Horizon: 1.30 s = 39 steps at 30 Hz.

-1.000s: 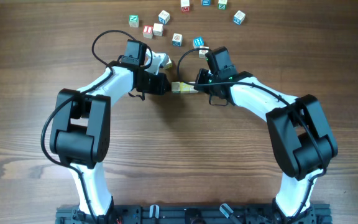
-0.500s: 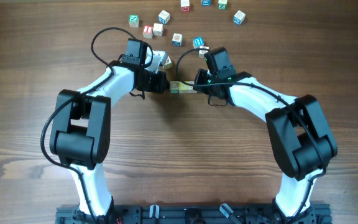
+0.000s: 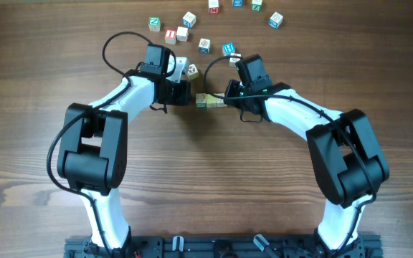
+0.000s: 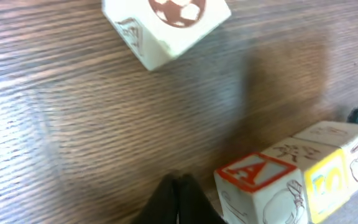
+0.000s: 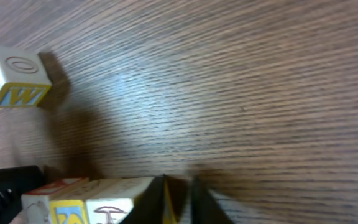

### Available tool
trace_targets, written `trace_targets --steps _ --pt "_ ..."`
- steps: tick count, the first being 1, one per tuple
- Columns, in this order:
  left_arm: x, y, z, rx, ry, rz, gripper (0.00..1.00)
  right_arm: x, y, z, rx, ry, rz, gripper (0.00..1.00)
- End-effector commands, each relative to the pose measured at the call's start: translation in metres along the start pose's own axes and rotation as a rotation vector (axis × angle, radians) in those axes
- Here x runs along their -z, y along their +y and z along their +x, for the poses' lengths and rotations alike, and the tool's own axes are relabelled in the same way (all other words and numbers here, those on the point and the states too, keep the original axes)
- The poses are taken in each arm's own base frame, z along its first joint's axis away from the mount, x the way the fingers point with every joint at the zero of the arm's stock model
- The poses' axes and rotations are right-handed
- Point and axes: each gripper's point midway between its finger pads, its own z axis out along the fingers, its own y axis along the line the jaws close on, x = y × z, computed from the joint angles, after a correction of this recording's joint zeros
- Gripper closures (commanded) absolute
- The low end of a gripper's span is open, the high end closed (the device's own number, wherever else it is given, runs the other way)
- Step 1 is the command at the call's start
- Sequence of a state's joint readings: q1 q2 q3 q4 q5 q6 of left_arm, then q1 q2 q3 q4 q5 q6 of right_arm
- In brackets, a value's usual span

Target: Form a horizontal line

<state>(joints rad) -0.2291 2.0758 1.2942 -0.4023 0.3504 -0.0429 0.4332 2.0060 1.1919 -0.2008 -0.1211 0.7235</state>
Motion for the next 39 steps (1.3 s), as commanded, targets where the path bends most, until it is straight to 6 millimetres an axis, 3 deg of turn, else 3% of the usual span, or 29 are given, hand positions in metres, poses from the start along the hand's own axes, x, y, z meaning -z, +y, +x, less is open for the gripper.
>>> trace_targets --steps 1,8,14,19,27,39 --pt "-0.017 0.062 0.037 0.164 0.081 -0.263 0.96 -0.005 -0.003 0.001 -0.011 -0.008 0.027 0.74" --pt "-0.009 0.085 0.039 0.302 0.068 -0.315 0.96 -0.004 -0.004 0.001 -0.011 -0.009 0.034 0.73" --pt "-0.013 0.069 0.041 0.302 0.090 -0.224 0.96 -0.004 -0.007 0.004 -0.032 0.002 0.044 0.76" --pt "-0.018 0.036 0.043 0.254 0.124 -0.065 0.96 -0.004 -0.007 0.004 -0.032 0.002 0.045 0.80" --pt "-0.020 0.029 0.052 0.231 0.162 -0.063 0.96 -0.004 -0.007 0.004 -0.032 0.001 0.044 0.89" --pt "-0.024 0.008 0.056 0.184 0.183 -0.002 0.96 -0.004 -0.007 0.004 -0.032 0.000 0.043 0.92"
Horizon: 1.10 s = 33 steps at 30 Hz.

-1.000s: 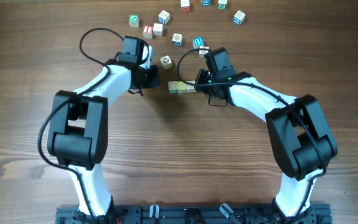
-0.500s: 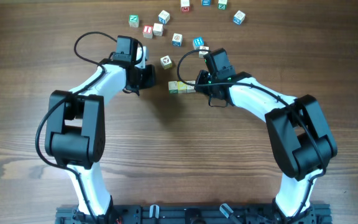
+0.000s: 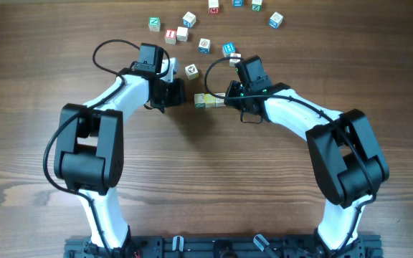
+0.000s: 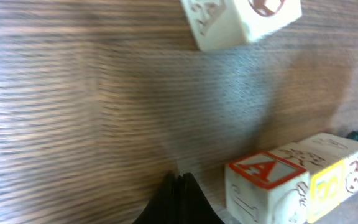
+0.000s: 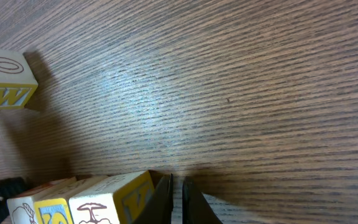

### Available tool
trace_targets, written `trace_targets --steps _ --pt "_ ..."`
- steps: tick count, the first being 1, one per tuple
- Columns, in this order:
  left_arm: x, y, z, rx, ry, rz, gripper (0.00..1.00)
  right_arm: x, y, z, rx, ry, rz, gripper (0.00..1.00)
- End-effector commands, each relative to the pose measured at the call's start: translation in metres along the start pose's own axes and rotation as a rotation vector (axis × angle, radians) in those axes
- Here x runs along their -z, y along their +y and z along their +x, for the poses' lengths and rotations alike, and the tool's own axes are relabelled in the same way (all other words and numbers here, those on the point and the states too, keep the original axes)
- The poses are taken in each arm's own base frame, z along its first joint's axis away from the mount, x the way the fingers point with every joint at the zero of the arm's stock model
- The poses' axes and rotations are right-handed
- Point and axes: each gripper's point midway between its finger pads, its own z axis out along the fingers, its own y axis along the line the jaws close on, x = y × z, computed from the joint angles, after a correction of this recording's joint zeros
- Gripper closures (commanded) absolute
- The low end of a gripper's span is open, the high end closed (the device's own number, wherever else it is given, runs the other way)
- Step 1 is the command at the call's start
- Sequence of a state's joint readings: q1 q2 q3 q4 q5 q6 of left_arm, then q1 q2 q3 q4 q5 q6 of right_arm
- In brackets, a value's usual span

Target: Form a horizontal line

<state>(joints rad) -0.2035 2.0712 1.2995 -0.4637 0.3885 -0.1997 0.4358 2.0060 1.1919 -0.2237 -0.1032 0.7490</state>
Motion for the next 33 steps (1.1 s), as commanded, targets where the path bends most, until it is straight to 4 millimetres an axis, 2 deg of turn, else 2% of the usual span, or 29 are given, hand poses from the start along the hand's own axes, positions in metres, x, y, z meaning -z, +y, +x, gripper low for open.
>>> trace_targets --steps 1,5,14,33 --pt "-0.032 0.011 0.045 -0.016 0.138 -0.036 0.96 -0.004 -0.001 0.001 -0.006 -0.006 0.015 0.92" --pt "-0.035 0.003 0.047 -0.038 0.141 -0.031 0.96 -0.004 -0.001 0.001 -0.006 -0.005 0.015 0.93" --pt "-0.036 0.002 0.042 -0.048 0.118 -0.026 0.96 -0.004 0.003 0.006 -0.006 0.025 -0.010 0.95" --pt "-0.036 0.009 0.035 -0.057 0.088 -0.072 0.96 -0.004 0.002 0.008 -0.008 0.031 -0.006 0.96"
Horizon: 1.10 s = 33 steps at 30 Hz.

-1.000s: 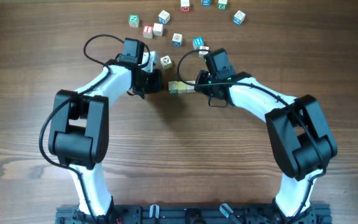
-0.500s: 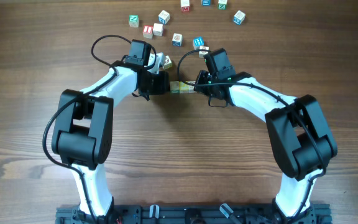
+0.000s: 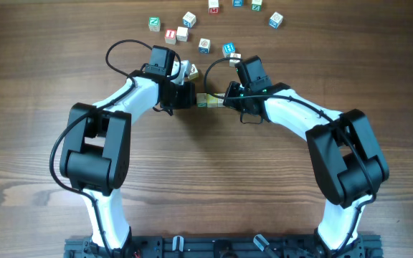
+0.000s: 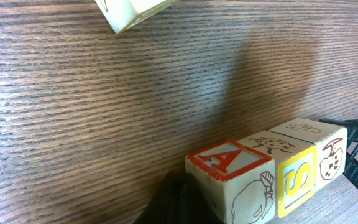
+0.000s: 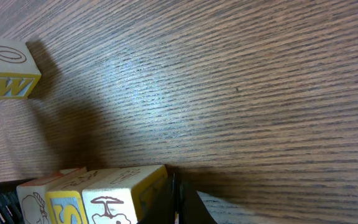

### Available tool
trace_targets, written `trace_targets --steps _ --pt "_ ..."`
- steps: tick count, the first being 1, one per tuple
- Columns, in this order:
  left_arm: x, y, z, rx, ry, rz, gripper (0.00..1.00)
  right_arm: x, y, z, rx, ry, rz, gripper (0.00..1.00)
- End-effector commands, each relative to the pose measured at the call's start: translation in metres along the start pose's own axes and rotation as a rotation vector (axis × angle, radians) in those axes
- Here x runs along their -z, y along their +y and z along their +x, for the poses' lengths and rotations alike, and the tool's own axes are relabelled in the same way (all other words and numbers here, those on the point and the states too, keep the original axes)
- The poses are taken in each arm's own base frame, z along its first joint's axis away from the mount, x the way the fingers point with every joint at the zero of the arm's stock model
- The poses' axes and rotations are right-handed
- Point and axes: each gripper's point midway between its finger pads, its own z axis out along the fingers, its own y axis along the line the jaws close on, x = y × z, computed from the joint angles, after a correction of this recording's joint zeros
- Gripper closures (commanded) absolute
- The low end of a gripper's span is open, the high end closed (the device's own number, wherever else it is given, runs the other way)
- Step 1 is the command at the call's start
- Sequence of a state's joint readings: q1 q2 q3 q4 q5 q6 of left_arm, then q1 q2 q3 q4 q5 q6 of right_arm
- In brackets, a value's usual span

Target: Form a horizontal line

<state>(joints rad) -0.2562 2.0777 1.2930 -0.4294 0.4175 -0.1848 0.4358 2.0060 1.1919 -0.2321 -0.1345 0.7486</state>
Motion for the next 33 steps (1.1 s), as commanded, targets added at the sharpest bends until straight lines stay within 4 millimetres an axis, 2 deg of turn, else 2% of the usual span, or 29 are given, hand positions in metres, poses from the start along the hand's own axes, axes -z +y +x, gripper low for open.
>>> trace_targets --steps 1,18,28,33 --pt "-0.025 0.033 0.030 0.015 0.080 -0.115 0.96 -0.004 -0.001 0.002 -0.007 0.004 0.011 0.95" --pt "-0.025 0.034 0.024 0.006 0.057 -0.119 0.96 -0.004 0.003 0.006 -0.008 0.026 -0.011 0.95" --pt "-0.025 0.035 0.028 0.012 0.071 -0.125 0.96 -0.004 -0.004 0.001 -0.010 -0.007 0.028 0.95" --pt "-0.021 0.054 0.032 0.020 0.079 -0.231 0.96 -0.004 -0.009 -0.004 -0.021 -0.028 0.050 0.96"
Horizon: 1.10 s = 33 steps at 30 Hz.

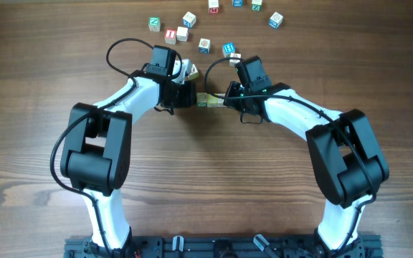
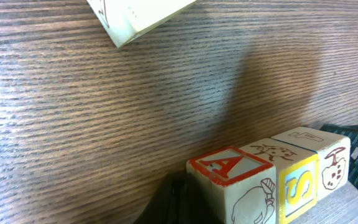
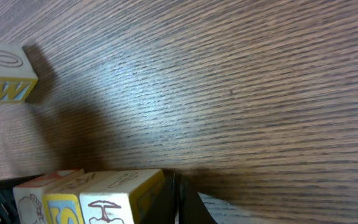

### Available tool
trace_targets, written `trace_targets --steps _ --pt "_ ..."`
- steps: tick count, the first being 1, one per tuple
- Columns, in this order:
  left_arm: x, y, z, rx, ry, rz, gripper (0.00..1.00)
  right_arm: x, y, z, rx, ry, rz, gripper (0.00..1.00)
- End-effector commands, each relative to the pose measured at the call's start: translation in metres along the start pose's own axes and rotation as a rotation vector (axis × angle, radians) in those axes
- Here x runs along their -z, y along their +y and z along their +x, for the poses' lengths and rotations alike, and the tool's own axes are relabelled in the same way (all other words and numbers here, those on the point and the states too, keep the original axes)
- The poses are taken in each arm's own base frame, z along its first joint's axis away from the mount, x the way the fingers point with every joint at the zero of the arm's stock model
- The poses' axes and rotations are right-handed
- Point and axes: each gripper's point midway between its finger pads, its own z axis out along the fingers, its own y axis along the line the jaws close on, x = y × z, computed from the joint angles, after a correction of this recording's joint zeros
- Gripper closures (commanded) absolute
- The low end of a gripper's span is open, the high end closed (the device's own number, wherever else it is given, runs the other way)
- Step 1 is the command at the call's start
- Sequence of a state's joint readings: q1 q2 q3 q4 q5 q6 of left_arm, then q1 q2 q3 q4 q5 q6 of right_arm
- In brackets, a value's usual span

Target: Form a horizontal line

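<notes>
A row of three letter blocks [image 1: 208, 99] lies between my grippers. In the left wrist view it reads from the red A block [image 2: 229, 169] to the yellow S block [image 2: 298, 186] to an apple-picture block [image 2: 332, 168]. My left gripper [image 2: 179, 200] is shut, with its tips against the A block's outer side. My right gripper [image 3: 178, 198] is also shut, touching the yellow-edged end block [image 3: 123, 190] on the other side. Neither gripper holds anything.
A loose block [image 1: 190, 70] sits just beyond the left gripper and shows at the top of the left wrist view as a pale block [image 2: 135, 15]. The W block [image 3: 5, 79] lies apart from the row. Several more letter blocks [image 1: 204, 45] are scattered along the far edge.
Almost nothing has changed. Both shut grippers still touch the row's two ends. The left wrist camera has shifted slightly, so the loose pale block looks a bit larger.
At first my left gripper was shut a little left of the row, and the right fingers stood slightly parted at its right end. Then the left gripper was further left. By 1.1 s ago it touched the A block and the right was shut; both remain so.
</notes>
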<state>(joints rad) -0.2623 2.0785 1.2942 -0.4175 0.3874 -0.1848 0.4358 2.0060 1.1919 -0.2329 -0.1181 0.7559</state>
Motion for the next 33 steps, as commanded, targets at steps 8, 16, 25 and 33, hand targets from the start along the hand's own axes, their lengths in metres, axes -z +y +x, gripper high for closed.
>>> trace_targets --steps 8,16,25,33 --pt "-0.014 0.069 0.035 0.053 0.093 -0.267 0.96 -0.002 -0.011 -0.007 -0.014 -0.044 0.061 0.95" --pt "0.016 0.088 0.038 0.066 0.100 -0.402 0.96 0.033 -0.039 -0.039 -0.040 -0.136 0.162 0.95" --pt "0.115 0.060 0.017 0.068 -0.056 -0.475 0.96 0.103 -0.057 -0.068 0.010 -0.201 0.196 0.95" --pt "0.220 0.024 0.030 0.057 -0.221 -0.470 0.96 0.218 -0.044 -0.090 0.113 -0.435 0.211 0.95"
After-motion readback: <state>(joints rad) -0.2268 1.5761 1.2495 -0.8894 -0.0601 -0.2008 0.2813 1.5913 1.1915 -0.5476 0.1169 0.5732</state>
